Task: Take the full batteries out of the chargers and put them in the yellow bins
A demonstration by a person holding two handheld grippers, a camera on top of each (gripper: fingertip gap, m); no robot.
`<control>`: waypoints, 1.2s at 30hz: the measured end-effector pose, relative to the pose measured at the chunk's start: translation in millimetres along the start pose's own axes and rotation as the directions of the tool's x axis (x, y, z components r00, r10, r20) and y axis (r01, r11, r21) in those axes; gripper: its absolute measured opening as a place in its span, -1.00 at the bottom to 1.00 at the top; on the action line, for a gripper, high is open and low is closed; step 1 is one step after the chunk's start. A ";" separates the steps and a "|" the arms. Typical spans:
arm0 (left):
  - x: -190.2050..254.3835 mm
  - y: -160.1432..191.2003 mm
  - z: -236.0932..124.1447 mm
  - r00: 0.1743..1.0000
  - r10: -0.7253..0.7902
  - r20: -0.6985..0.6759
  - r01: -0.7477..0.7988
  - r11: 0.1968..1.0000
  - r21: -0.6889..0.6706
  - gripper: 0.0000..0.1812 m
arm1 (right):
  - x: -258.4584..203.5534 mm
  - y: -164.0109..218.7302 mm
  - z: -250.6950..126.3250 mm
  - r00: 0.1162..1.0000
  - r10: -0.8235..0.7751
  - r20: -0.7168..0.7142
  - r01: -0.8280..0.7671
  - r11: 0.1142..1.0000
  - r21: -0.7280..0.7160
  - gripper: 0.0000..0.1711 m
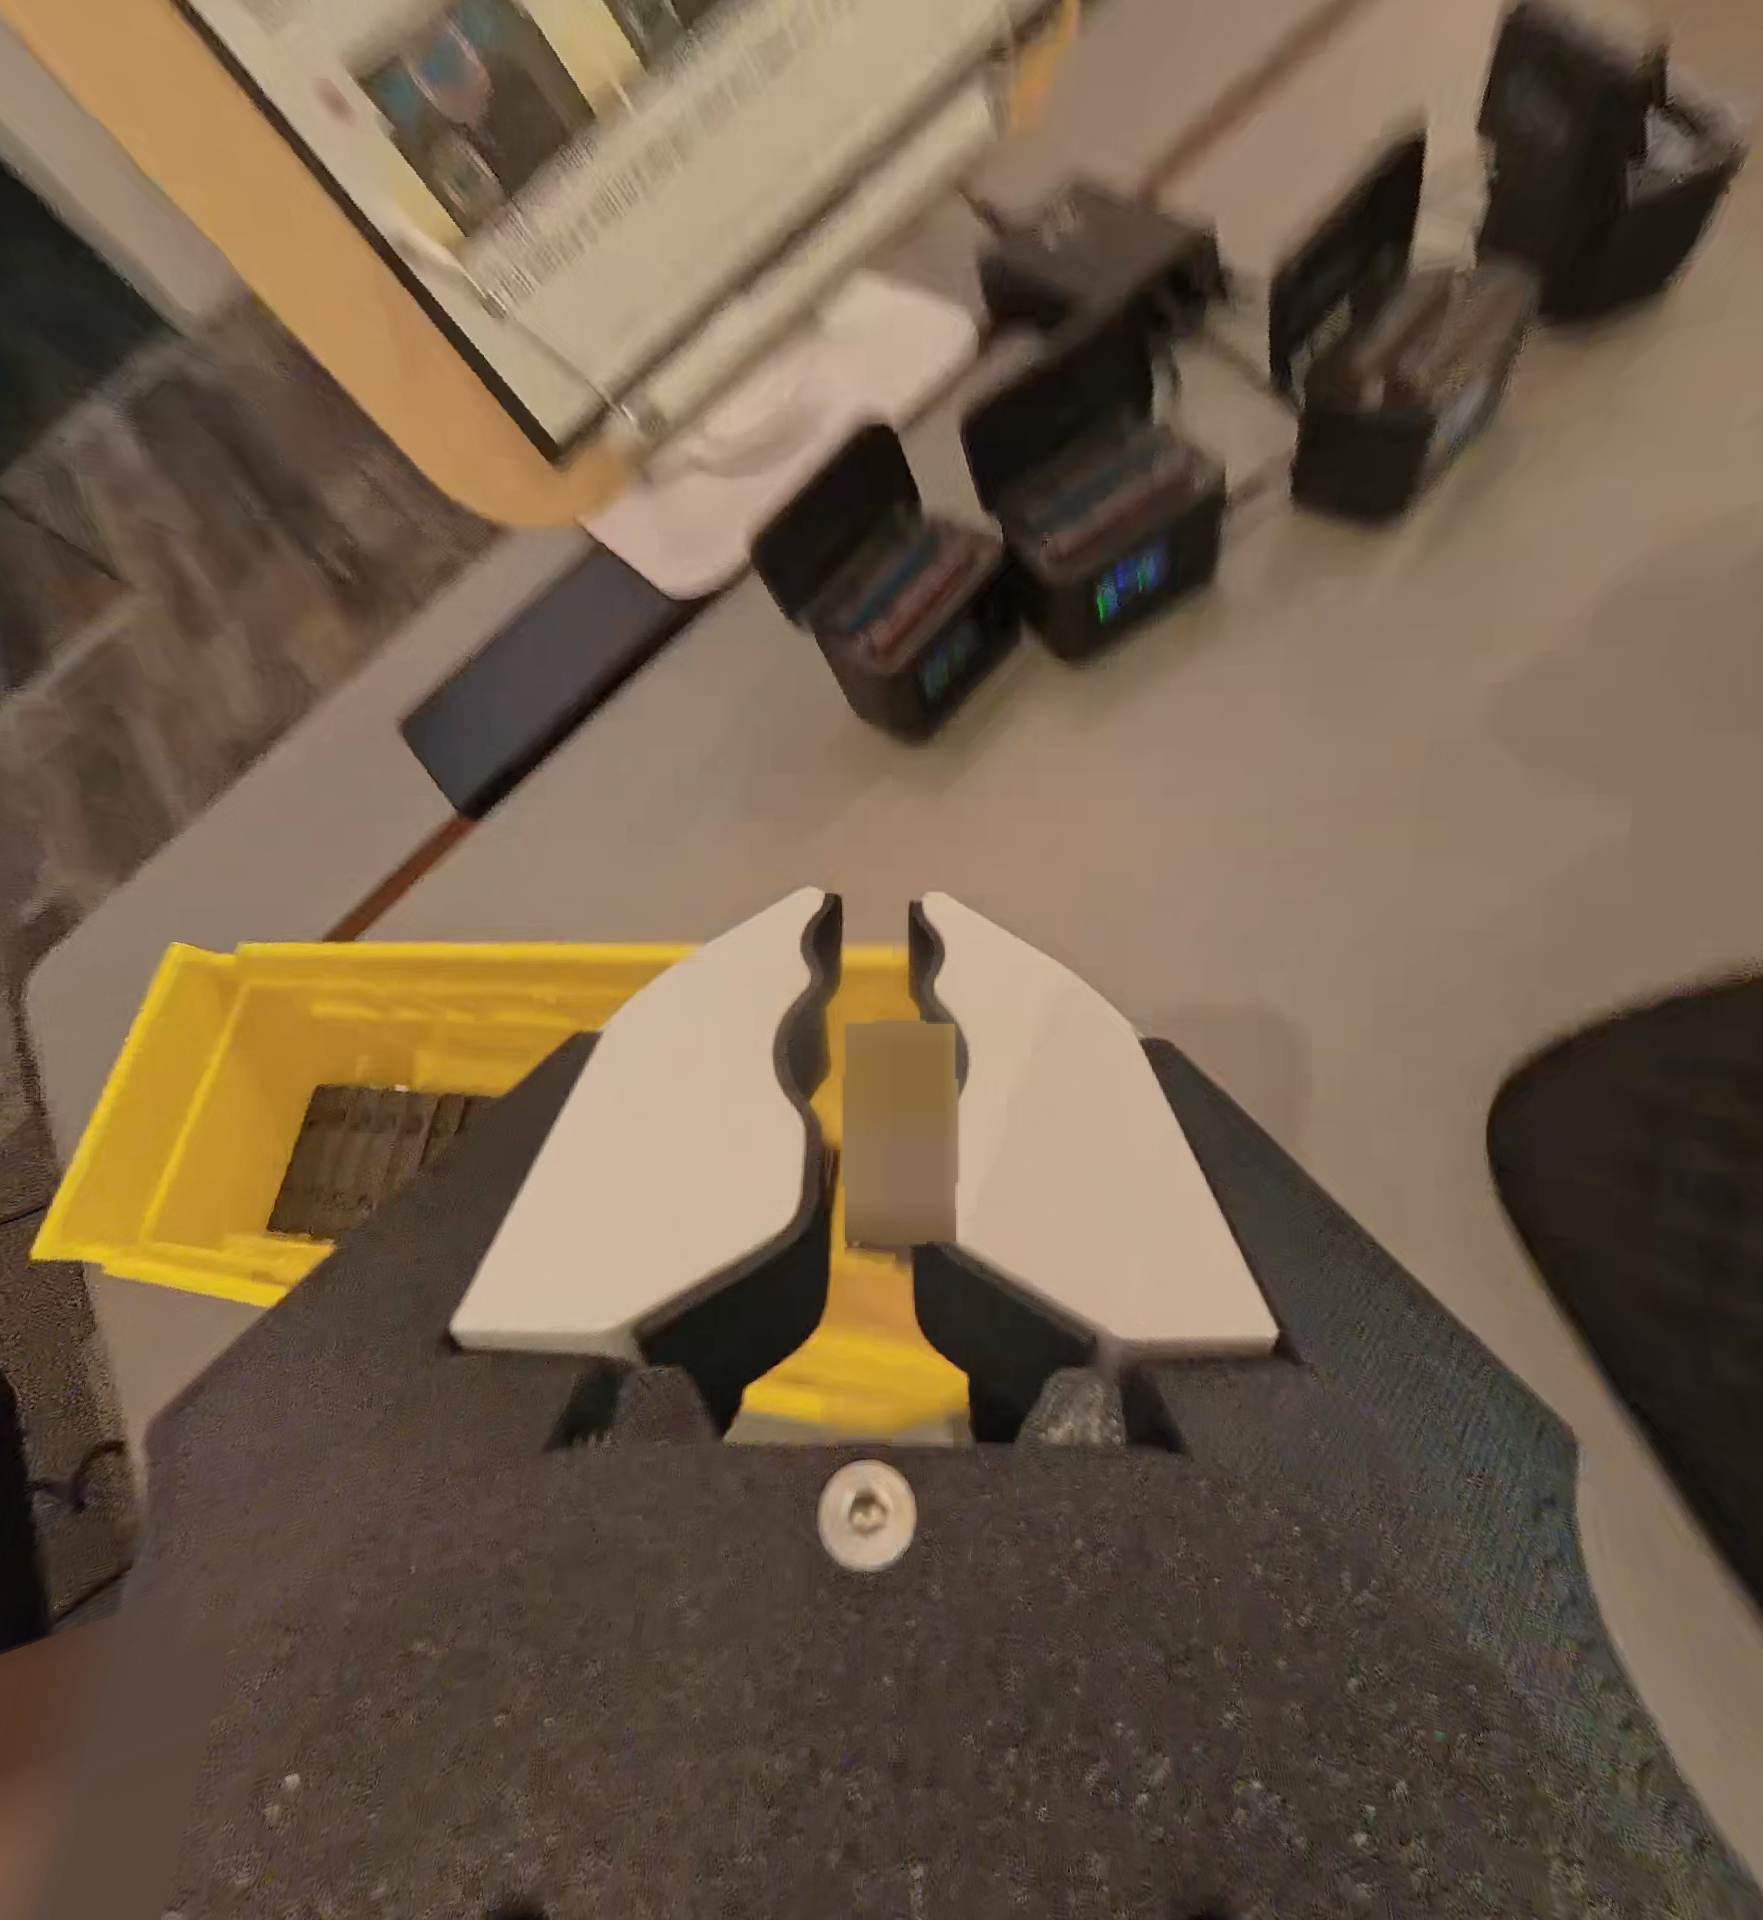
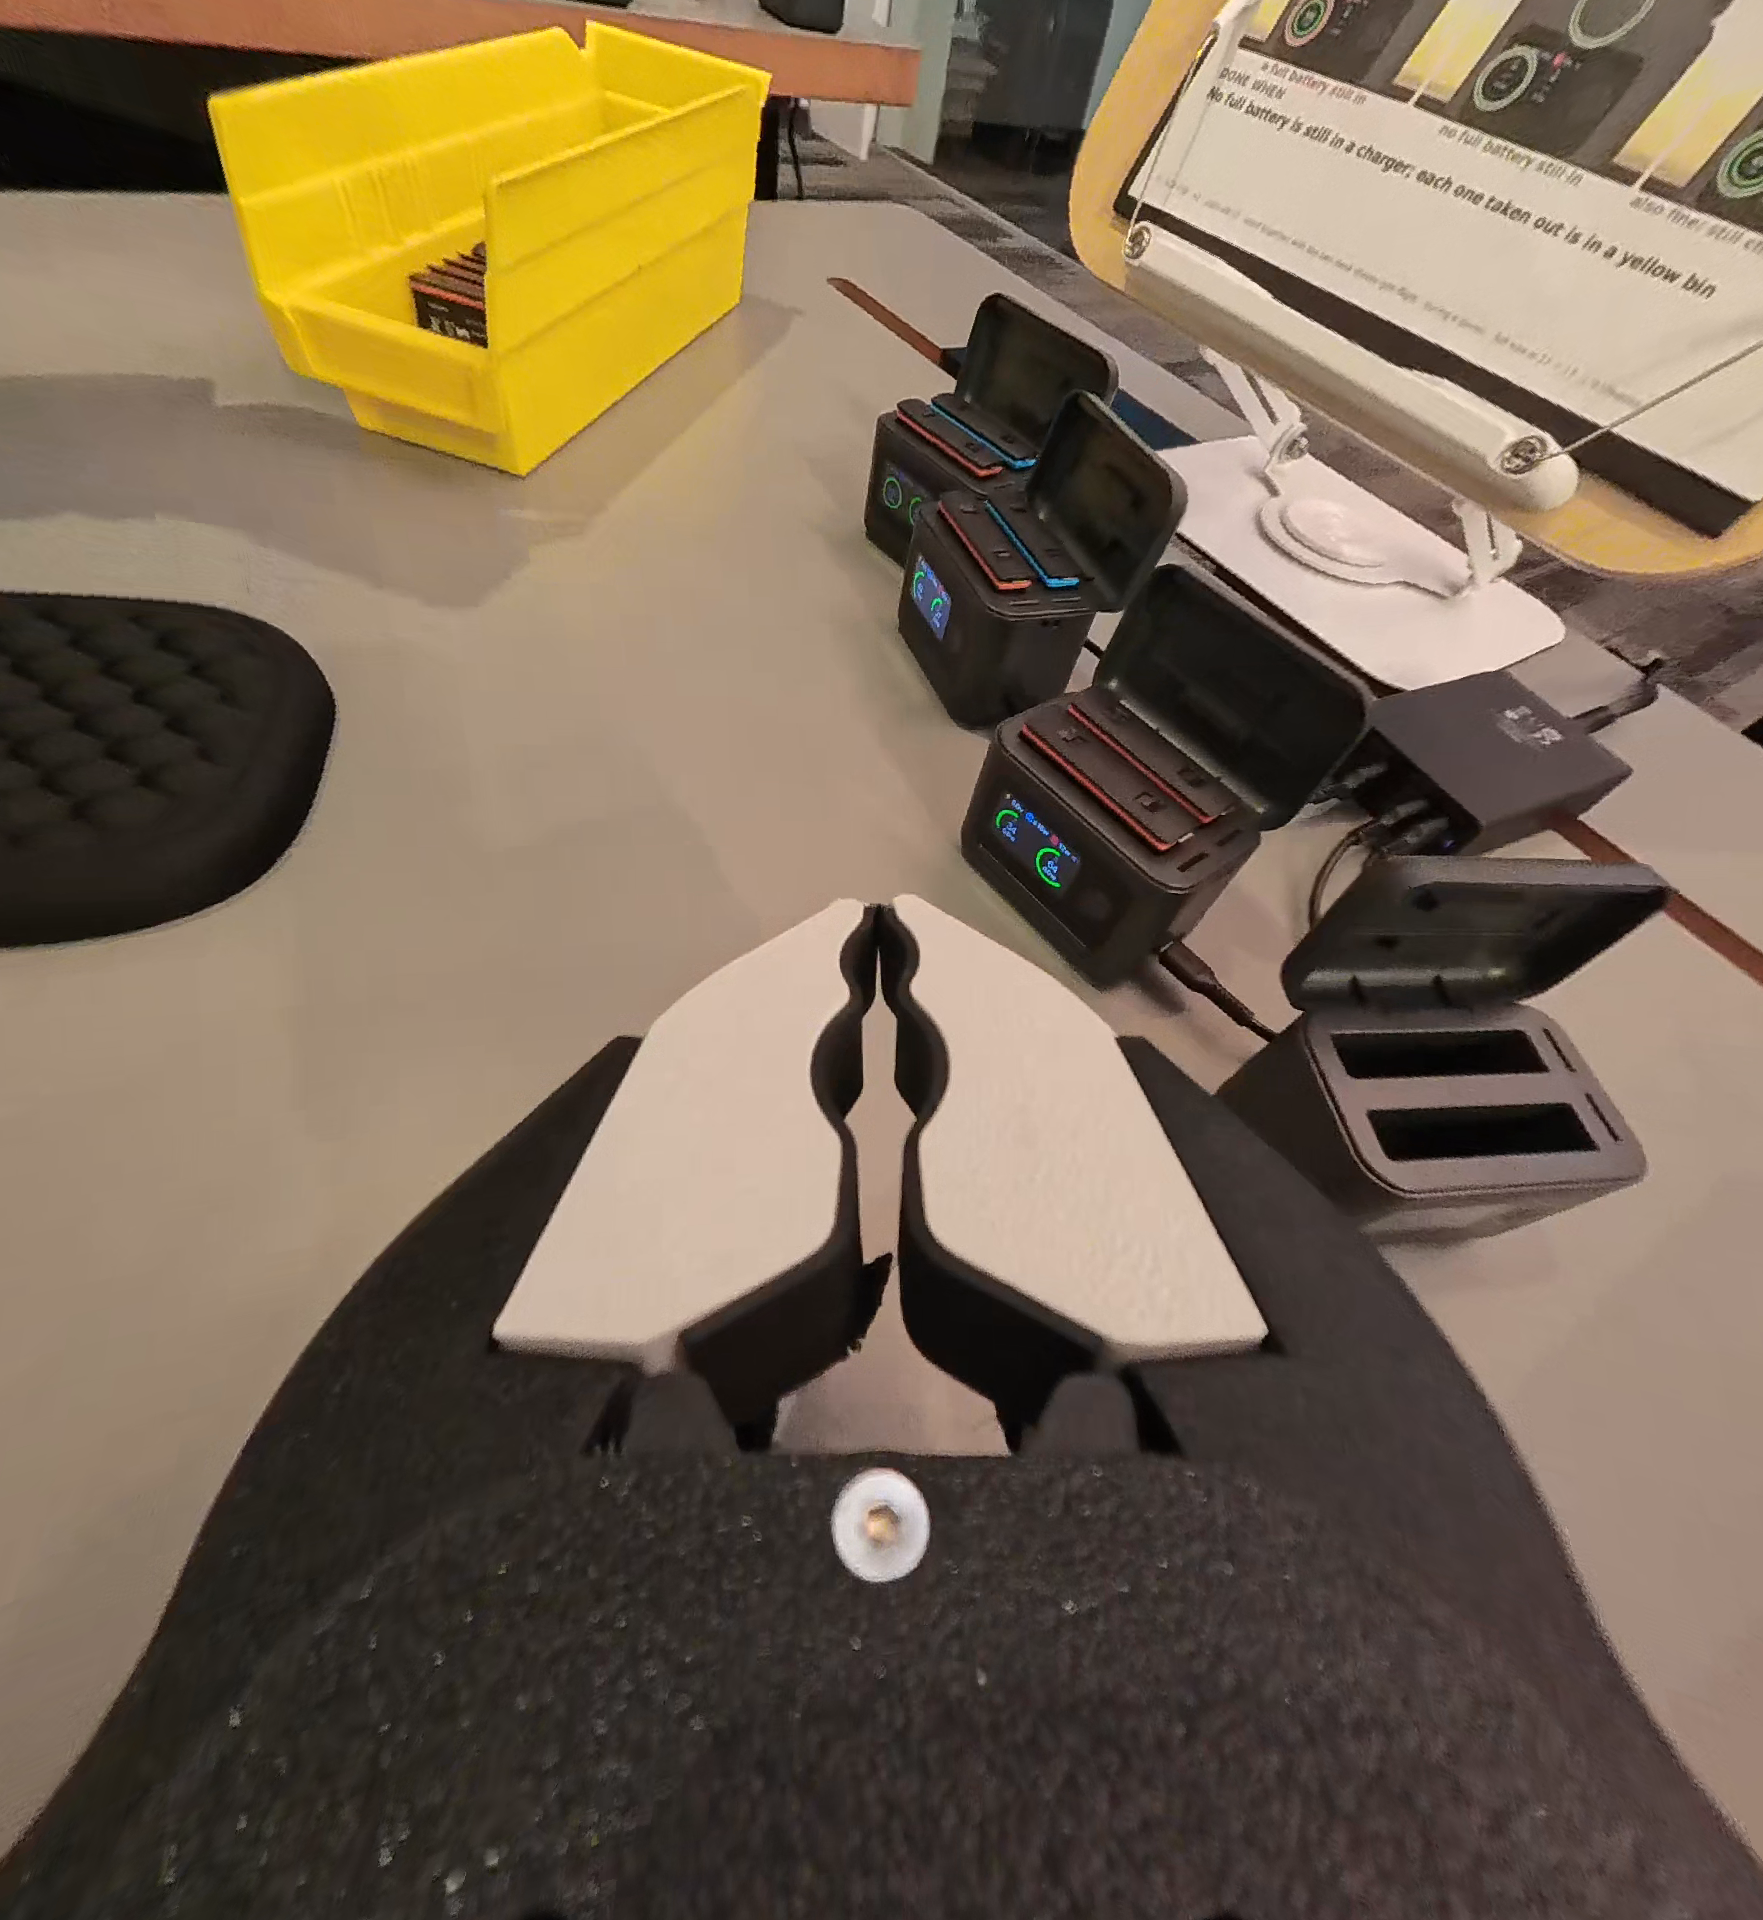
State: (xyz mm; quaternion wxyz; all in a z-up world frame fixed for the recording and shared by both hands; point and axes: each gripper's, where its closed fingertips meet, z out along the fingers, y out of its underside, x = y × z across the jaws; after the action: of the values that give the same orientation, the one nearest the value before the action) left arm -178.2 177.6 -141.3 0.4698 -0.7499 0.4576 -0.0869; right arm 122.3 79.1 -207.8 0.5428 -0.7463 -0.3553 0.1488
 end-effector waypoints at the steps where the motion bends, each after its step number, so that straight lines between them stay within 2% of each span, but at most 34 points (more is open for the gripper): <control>1: -2.2 11.7 1.4 0.997 0.029 -0.072 -0.034 0.997 -0.070 -0.84 | 0.5 0.1 0.4 1.000 0.009 0.008 -0.009 1.000 0.003 -1.00; 4: -2.5 53.5 9.4 0.952 0.102 -0.290 -0.188 0.939 -0.287 -0.71 | -0.6 5.4 3.1 1.000 0.007 0.021 -0.007 1.000 -0.010 -1.00; 7: -1.0 85.1 17.4 0.871 0.151 -0.467 -0.361 0.842 -0.401 -0.63 | -2.1 10.7 5.0 1.000 -0.024 0.020 0.024 0.999 -0.031 -1.00; 11: -0.4 93.0 27.0 0.784 0.142 -0.604 -0.480 0.756 -0.445 -0.52 | -3.1 12.4 6.2 0.999 -0.035 0.024 0.036 0.999 -0.037 -1.00; 13: 1.4 100.7 31.5 0.753 0.083 -0.653 -0.501 0.715 -0.487 -0.42 | -2.3 14.3 6.5 0.999 -0.040 0.020 0.041 0.998 -0.044 -1.00; 16: 1.6 111.2 40.7 0.742 0.026 -0.669 -0.509 0.671 -0.539 -0.36 | -1.4 16.7 5.7 0.998 -0.055 0.012 0.055 0.997 -0.052 -1.00; 18: 2.9 109.5 45.1 0.747 0.001 -0.665 -0.488 0.681 -0.547 -0.40 | -0.8 18.0 4.9 0.998 -0.069 0.006 0.070 0.996 -0.055 -1.00; 23: -1.9 123.6 48.8 0.737 0.025 -0.676 -0.536 0.632 -0.560 -0.48 | -0.5 20.2 5.4 0.998 -0.067 0.013 0.067 0.996 -0.056 -1.00; 28: -3.3 129.0 60.3 0.749 0.058 -0.660 -0.538 0.635 -0.555 -0.55 | -0.9 18.4 3.8 0.997 -0.076 0.011 0.076 0.996 -0.048 -1.00; 32: -1.3 128.6 61.2 0.765 0.059 -0.642 -0.521 0.643 -0.561 -0.48 | -1.7 19.1 4.0 0.997 -0.080 0.013 0.081 0.995 -0.054 -1.00; 36: -2.2 134.3 59.9 0.777 0.084 -0.624 -0.540 0.597 -0.593 -0.46 | -3.0 20.5 4.8 0.996 -0.082 0.019 0.083 0.995 -0.061 -1.00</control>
State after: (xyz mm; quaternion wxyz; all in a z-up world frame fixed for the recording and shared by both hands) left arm -227.1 198.0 -278.6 -0.0198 -0.7207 0.6929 -0.0091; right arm 124.9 77.2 -228.9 0.5220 -0.7462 -0.3948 0.1214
